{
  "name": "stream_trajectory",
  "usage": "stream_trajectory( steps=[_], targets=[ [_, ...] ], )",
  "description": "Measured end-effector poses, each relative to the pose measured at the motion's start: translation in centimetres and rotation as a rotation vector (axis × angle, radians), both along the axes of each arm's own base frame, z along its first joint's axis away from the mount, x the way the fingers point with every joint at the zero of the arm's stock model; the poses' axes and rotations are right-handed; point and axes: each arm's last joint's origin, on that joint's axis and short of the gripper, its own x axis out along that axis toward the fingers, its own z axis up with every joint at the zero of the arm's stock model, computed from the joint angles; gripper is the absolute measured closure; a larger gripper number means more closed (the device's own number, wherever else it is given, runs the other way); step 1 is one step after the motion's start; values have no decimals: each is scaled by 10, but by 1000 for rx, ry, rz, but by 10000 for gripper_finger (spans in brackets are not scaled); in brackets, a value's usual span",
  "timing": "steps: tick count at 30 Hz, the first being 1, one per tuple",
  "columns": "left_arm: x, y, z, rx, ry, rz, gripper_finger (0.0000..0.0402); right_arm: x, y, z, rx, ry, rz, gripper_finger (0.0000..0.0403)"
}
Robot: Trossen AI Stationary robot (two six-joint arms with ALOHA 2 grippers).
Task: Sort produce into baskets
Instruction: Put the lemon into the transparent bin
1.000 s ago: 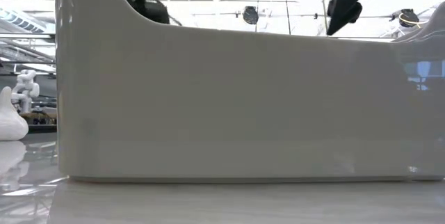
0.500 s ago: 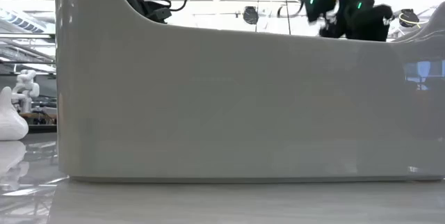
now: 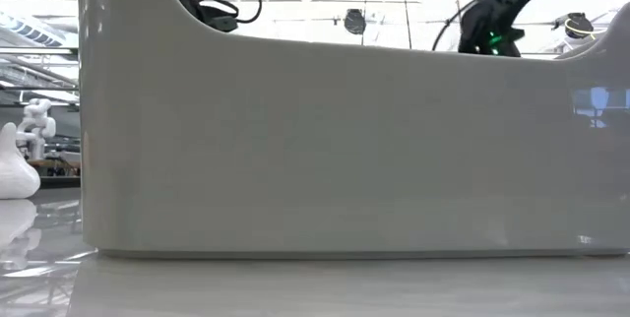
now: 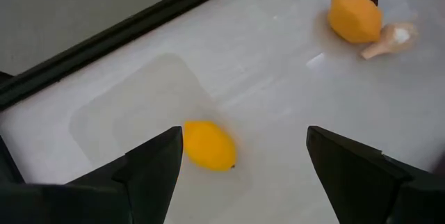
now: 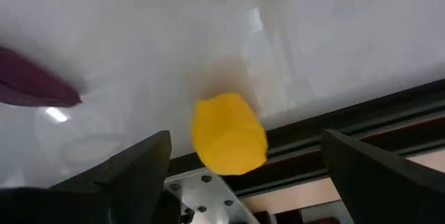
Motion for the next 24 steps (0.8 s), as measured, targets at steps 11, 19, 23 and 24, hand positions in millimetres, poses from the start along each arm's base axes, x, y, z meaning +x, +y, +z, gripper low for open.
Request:
stream_trajectory(
  steps=[11, 19, 23, 24],
  targets=[
    [0, 1, 0, 24, 2, 40, 88, -14, 10, -32, 41, 5, 73, 42],
    [0, 1, 0, 27, 5, 36, 88, -23, 15, -43, 77, 9, 98, 54],
    [0, 1, 0, 28, 7, 34, 88, -23, 14, -45, 78, 0, 117, 67],
    [0, 1, 0, 31, 10, 27, 88, -23, 14, -45, 75, -4, 119, 72]
  ],
)
